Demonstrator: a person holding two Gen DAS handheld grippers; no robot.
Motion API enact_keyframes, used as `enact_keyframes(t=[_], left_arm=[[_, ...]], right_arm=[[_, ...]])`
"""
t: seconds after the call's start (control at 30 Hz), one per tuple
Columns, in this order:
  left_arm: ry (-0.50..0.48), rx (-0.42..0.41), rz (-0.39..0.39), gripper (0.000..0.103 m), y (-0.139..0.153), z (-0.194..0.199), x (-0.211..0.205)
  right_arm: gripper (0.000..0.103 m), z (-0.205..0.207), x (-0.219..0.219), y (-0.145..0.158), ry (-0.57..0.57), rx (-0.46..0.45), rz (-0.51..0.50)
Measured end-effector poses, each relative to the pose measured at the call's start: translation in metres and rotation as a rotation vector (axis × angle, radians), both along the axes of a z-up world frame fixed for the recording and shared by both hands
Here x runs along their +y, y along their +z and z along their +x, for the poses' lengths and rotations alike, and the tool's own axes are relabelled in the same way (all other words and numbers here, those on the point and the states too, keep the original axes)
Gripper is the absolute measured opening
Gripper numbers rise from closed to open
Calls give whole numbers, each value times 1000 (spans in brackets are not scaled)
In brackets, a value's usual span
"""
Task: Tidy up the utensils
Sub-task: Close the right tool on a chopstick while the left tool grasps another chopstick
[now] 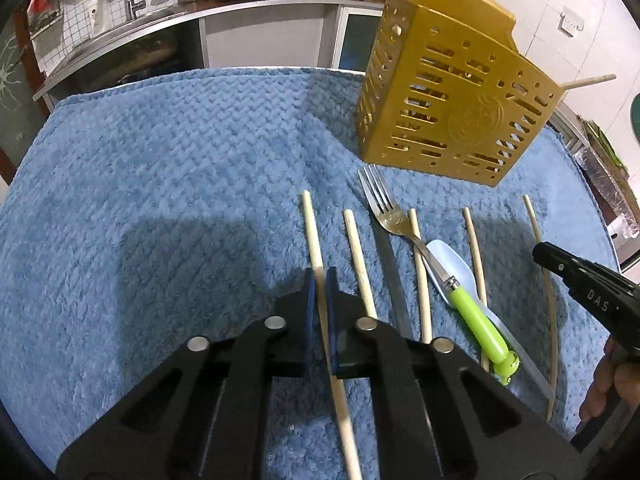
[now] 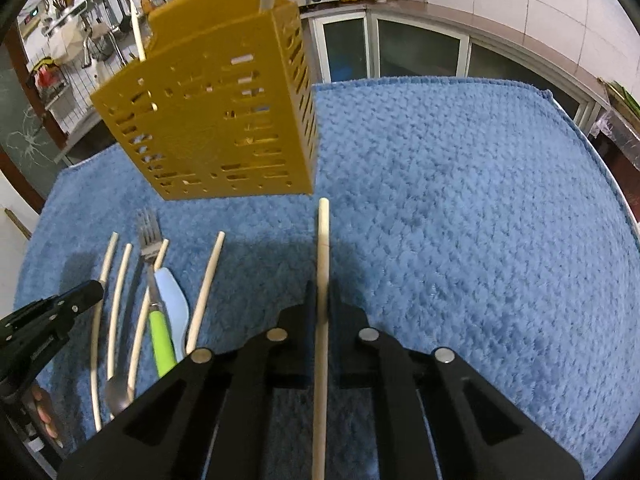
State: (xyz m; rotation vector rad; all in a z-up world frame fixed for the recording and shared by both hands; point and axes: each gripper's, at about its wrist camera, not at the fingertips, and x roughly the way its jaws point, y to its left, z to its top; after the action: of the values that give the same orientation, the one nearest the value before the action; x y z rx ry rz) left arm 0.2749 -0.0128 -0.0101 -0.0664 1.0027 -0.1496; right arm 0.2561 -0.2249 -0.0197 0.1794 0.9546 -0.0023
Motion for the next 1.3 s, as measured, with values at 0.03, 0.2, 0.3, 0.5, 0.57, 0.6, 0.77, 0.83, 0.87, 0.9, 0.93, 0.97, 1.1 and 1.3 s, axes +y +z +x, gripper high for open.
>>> enact_keyframes(t=[0.03,0.2,0.3,0.5,0.57,0.6,0.77,0.83,0.87,0.9,0.93,0.97,1.1,1.3], left_arm=[[-1,1,-8,0,1,-1,1],[-15,-24,-24,0,11,-10,-1],[-30,-33,-33,0,16,-11,-3],[-24,-41,-19,0,26,-14,0],[-34,26,-24,0,19,-7,0],[-35,47,-27,0,15,-5,0],[-15,68,9,0,1,3,-2],[-11,57,13,0,1,4,-3],[-16,58,15,0,1,4,-4],[-19,63,13,0,1,5,-6],[-20,70,7,1,0,6,-8],[-20,79,7,3,-1,8,-9],[-28,94,17,18,-6,13,-11],[-29,88,52,18,-5,13,-14]], right_arm=[[6,-3,-1,2,0,-7,9],[6,-8,-10,9,0,-37,45],[6,-11,-14,12,4,-45,67],[6,-18,-14,22,18,-80,61],[6,-17,-14,19,21,-72,59],[6,-16,-14,16,19,-66,60],[6,-17,-17,5,12,-45,66],[6,-16,-18,2,7,-42,69],[6,-15,-19,1,4,-40,71],[6,-14,-19,0,4,-38,71],[6,-14,-18,0,5,-36,71],[6,-14,-18,-1,7,-35,72],[6,-13,-18,-3,10,-34,70],[6,-12,-23,-7,-3,-29,71]])
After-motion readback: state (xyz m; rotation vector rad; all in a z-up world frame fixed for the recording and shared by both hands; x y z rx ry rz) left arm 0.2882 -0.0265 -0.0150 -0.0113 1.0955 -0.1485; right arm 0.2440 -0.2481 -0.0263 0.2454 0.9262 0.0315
